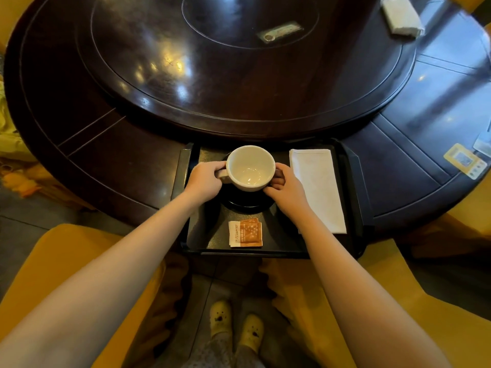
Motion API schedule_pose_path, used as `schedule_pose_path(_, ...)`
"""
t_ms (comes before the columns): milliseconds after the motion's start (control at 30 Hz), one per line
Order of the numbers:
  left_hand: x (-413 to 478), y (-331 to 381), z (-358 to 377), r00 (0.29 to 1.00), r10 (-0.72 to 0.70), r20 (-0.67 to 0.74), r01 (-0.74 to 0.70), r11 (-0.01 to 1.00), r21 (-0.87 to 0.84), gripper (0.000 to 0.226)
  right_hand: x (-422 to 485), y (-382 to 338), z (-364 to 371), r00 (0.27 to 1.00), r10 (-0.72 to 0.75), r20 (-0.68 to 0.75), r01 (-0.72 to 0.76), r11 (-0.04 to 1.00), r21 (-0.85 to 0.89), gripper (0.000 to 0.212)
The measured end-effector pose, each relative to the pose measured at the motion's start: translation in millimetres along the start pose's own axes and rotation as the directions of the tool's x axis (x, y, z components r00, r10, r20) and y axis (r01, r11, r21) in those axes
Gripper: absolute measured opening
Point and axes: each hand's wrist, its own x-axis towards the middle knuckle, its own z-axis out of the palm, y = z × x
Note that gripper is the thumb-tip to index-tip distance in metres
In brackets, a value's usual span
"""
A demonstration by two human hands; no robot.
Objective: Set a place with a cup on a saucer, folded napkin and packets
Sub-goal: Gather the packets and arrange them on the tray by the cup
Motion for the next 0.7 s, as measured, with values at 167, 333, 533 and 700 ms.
schedule_pose_path(167,13,-1,-7,0.998,-0.003,0.066,0.002,1.000,0.021,0.047,-6,4,6,0.999,-0.006,-0.040,0.008,0.999,0.046,0.057)
schedule_pose_path(333,15,0,-6,0.998,0.014,0.058,-0.014,1.000,0.000,0.046,-11,4,8,0.998,-0.003,-0.056,0.006,0.998,0.063,0.058)
schedule_pose_path(533,18,2,-7,0.997,0.021,0.080,-0.020,1.000,-0.013,0.050,-16,3,10,0.997,-0.001,-0.080,0.006,0.998,0.056,0.058)
schedule_pose_path(700,25,5,-9,0.993,0.011,0.116,-0.009,1.000,-0.026,0.050,-19,1,10,0.996,0.010,-0.093,-0.002,0.996,0.085,0.056)
